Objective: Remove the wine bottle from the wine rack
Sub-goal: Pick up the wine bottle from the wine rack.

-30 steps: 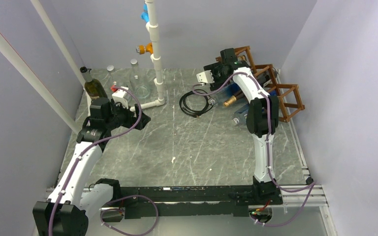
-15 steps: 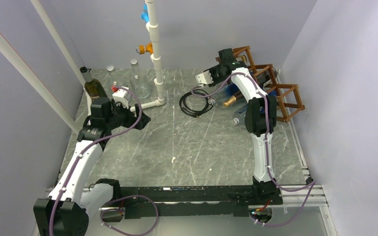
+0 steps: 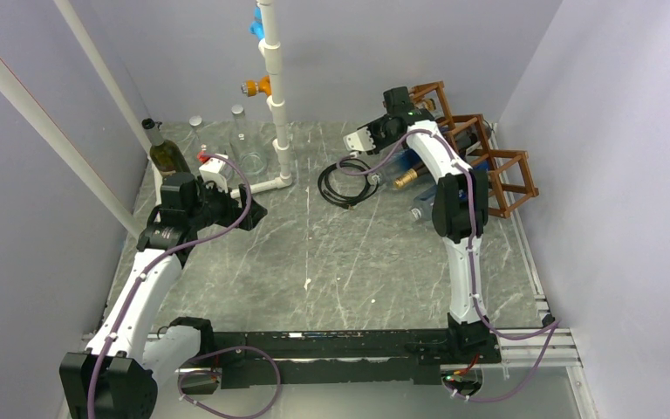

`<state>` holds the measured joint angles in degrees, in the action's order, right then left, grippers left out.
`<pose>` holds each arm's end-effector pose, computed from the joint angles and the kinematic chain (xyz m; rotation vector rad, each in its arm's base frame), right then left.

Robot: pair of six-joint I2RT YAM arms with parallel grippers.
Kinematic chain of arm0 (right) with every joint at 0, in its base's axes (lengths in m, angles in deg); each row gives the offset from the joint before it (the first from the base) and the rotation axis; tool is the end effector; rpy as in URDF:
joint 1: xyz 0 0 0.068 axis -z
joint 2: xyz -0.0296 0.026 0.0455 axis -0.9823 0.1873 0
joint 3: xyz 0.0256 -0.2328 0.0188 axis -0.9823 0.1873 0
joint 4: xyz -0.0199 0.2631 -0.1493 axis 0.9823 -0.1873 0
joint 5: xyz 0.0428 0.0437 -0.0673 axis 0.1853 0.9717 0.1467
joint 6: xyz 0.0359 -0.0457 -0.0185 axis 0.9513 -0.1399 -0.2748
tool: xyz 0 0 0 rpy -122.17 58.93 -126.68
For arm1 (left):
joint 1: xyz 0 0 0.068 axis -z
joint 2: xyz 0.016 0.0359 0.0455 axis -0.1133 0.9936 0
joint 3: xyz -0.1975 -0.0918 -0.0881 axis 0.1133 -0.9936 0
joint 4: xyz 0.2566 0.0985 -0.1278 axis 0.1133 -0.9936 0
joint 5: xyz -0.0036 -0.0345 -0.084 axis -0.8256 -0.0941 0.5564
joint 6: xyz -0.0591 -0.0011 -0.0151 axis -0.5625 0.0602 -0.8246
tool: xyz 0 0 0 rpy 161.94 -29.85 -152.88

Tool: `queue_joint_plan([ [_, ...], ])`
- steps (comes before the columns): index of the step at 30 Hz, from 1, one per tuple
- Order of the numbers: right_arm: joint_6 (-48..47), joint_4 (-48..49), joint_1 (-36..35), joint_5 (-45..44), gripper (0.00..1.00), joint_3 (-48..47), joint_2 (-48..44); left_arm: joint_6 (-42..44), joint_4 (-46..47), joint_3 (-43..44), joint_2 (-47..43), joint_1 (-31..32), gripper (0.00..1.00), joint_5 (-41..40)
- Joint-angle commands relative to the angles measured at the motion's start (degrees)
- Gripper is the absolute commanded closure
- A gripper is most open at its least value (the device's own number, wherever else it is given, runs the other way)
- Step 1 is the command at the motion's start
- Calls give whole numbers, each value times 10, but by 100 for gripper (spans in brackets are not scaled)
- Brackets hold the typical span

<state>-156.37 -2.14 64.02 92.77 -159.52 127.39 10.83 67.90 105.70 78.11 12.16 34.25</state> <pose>0.5161 0.1556 0.1972 -2.1419 1.1391 -0.2885 0.2836 -0.0491 0.2532 0.2689 2.0461 -0.6256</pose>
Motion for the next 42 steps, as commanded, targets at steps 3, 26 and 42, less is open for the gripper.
queue_joint_plan([
  [3, 19, -25, -31, 16, 100, -10, -58, 7, 5, 19, -4, -3, 0, 12],
  [26, 122, -16, -109, -2, 100, 5, -105, 10, 1, 21, -20, -4, 1, -3],
  [42, 215, -21, -113, 63, 100, -19, -146, 11, 0, 21, -23, -5, 1, -4],
])
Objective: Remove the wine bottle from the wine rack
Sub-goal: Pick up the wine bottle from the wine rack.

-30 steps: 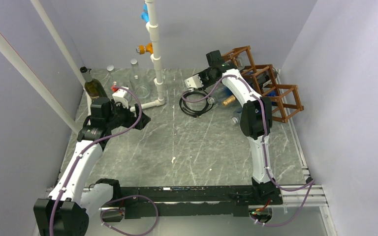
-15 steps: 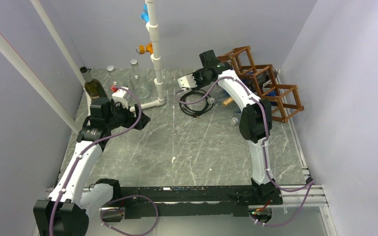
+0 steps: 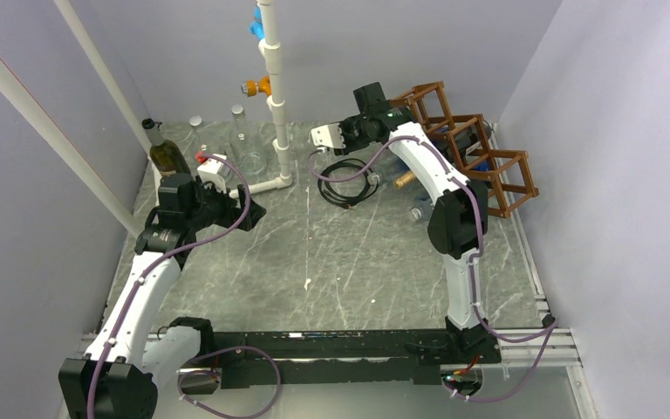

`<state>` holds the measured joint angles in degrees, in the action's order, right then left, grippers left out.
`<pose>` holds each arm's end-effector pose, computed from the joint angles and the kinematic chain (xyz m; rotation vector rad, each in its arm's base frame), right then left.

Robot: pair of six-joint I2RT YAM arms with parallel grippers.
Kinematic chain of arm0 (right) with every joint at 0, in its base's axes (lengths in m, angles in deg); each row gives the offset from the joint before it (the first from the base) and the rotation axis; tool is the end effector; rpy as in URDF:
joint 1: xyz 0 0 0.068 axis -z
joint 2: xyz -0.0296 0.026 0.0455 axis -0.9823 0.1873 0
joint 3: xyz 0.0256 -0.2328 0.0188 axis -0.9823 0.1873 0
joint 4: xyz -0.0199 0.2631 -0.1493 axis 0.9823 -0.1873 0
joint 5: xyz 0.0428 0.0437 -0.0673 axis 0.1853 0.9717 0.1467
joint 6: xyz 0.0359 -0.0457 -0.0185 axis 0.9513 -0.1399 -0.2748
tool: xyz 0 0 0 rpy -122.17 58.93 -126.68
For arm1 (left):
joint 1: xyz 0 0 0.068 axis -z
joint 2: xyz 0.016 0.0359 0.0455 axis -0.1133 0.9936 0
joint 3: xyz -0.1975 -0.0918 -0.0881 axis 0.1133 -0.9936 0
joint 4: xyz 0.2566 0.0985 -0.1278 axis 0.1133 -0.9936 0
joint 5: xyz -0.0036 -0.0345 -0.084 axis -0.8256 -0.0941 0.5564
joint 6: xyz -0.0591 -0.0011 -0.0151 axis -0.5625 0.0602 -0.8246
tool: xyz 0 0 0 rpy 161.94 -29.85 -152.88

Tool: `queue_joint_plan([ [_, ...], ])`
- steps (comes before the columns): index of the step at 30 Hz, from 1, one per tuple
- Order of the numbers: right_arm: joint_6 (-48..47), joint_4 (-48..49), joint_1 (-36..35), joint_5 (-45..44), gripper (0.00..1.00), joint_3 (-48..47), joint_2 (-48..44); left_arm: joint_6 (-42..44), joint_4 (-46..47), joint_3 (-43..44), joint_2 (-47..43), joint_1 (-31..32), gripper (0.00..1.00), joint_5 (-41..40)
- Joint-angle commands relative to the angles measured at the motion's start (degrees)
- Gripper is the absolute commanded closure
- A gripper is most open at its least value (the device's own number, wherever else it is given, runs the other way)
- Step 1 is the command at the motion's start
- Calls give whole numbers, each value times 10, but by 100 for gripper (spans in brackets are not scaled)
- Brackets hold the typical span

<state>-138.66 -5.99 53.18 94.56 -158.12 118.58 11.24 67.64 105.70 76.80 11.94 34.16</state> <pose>0.4540 0.2398 0.2614 -2.0115 1.1968 -0.0654 0.2803 -0.0476 0.2588 0.2748 2.0265 -0.6144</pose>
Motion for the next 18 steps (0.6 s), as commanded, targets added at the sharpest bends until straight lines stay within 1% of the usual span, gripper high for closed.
queue_joint_plan([
  [1, 41, 18, -4, 47, 100, -35, -60, 7, 3, 21, -10, -2, 0, -2],
  [12, 93, 28, 15, 72, 100, -76, -64, 7, 3, 20, -10, -2, 0, -3],
  [18, 140, 35, 31, 111, 100, -93, -66, 7, 3, 21, -10, -2, 1, -2],
])
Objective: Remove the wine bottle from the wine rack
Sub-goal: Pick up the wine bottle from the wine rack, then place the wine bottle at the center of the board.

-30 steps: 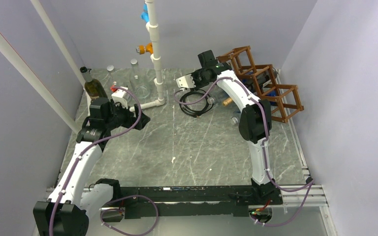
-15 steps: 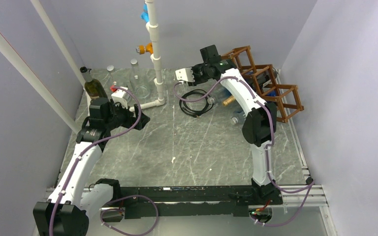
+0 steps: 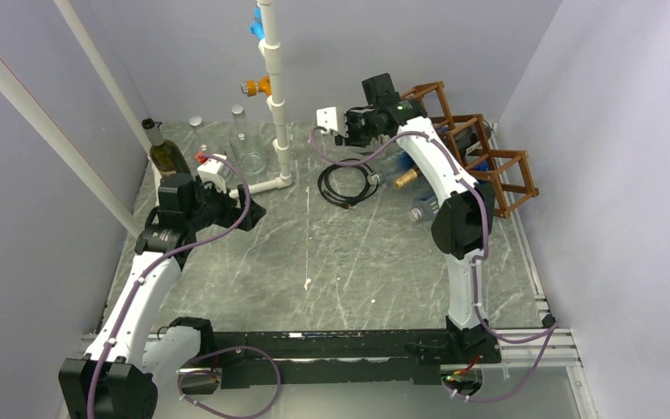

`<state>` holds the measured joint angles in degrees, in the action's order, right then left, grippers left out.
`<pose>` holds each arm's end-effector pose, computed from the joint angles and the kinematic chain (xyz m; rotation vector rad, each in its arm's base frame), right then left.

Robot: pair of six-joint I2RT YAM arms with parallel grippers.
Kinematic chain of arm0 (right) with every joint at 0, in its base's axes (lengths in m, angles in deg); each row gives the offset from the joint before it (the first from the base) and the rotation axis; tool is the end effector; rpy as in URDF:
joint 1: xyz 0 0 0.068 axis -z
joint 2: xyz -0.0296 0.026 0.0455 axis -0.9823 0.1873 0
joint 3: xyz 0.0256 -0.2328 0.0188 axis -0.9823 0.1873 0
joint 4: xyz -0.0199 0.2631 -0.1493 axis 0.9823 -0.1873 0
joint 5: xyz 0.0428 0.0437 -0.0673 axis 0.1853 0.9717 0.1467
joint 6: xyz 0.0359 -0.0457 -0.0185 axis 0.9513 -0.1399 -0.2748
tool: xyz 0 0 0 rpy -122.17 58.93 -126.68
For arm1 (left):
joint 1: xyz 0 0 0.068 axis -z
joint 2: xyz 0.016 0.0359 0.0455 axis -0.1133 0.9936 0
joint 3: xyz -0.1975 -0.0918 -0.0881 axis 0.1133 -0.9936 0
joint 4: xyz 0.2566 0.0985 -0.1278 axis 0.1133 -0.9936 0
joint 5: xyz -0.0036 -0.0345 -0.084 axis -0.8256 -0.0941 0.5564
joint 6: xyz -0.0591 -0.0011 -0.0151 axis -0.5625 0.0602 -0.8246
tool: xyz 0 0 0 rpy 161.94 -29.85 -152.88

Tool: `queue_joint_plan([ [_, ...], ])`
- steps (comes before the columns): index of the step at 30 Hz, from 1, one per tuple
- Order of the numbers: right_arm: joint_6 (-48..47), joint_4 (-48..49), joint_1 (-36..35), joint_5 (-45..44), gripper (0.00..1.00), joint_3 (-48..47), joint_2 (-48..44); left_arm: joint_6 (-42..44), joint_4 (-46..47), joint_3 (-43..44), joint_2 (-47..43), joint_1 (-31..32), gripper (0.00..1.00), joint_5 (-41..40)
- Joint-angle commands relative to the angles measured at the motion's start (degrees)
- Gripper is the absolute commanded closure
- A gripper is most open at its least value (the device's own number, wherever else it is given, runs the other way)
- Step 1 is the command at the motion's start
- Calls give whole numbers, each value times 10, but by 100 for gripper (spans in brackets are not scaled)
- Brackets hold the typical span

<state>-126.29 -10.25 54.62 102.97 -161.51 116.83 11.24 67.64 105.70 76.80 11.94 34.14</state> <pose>0.4467 0.2290 0.2943 -1.8418 1.3306 0.1796 0.2804 -0.0476 0.2588 0.2745 2.0265 -0.6141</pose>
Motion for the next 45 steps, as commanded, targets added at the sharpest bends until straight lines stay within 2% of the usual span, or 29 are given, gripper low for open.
queue_joint_plan([
  [1, 26, 78, 17, 33, 100, -61, -48, 7, 3, 20, -10, -2, 1, -2],
  [30, 268, 125, 15, 150, 100, -75, -79, 8, 6, 21, -9, -4, 1, 6],
  [45, 356, 106, -37, 190, 100, -41, -111, 12, 19, 19, -14, -5, 1, 44],
])
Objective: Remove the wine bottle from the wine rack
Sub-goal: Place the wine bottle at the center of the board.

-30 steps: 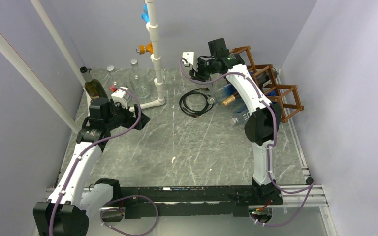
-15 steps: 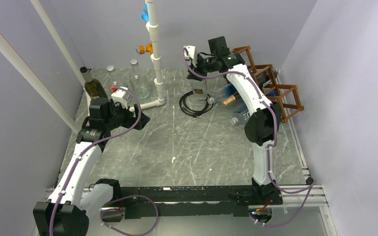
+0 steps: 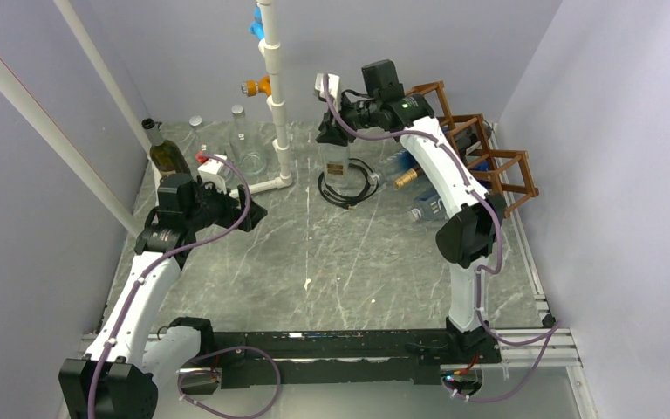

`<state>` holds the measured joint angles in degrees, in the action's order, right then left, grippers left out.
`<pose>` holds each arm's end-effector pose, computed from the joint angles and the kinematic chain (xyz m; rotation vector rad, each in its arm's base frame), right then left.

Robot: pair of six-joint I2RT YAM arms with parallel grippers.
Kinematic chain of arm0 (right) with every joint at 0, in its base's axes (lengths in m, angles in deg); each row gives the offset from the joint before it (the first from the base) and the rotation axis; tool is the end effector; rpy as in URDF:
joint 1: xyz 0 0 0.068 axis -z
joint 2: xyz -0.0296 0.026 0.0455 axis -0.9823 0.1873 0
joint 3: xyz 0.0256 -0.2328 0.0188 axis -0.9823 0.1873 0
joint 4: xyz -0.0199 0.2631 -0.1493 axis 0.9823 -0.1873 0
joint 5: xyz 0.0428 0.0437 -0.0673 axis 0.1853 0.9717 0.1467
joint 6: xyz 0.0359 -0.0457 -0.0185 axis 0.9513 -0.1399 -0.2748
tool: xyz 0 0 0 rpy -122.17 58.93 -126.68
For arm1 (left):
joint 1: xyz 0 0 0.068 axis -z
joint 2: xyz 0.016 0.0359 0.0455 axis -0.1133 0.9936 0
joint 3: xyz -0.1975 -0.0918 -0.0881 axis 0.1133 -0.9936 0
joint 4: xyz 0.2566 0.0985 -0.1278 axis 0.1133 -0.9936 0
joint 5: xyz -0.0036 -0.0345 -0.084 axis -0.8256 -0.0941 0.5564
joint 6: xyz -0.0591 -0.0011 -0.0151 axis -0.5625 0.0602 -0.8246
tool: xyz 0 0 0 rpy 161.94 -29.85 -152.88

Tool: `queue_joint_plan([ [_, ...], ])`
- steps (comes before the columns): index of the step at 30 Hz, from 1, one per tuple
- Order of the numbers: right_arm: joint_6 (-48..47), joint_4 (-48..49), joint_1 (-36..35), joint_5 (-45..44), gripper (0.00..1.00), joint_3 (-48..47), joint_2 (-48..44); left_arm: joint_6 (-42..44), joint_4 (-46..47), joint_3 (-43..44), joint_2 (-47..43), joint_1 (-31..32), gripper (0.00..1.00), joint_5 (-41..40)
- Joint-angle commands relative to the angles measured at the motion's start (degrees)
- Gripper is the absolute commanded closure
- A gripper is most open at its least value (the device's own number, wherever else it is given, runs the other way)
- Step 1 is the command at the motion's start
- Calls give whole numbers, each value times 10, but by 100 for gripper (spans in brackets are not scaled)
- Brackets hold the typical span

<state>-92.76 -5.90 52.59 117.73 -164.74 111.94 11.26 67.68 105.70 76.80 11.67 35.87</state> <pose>0.4167 0.2444 0.3660 -1.4469 1.4722 0.6986 0.2799 -0.0474 0.2592 0.2893 2.0214 -0.6416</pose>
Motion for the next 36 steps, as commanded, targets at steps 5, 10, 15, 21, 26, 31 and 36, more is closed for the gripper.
queue_joint_plan([
  [5, 33, 51, -39, 53, 100, 3, -68, 13, 25, 15, -21, -2, 1, 38],
  [10, 36, 42, -56, 60, 100, 15, -73, 11, 35, 8, -29, -2, 1, 47],
  [15, 39, 35, -70, 73, 100, 32, -76, 6, 41, 4, -34, -2, 0, 58],
  [21, 53, 30, -82, 89, 100, 47, -74, -7, 45, -9, -54, -2, 0, 48],
  [26, 59, 28, -90, 87, 100, 60, -81, -39, 50, -37, -90, -2, 0, 39],
  [31, 72, 44, -96, 89, 100, 88, -91, -67, 34, -57, -130, -2, 0, 28],
  [36, 74, 50, -112, 83, 100, 109, -96, -89, 25, -70, -167, -2, 0, 32],
])
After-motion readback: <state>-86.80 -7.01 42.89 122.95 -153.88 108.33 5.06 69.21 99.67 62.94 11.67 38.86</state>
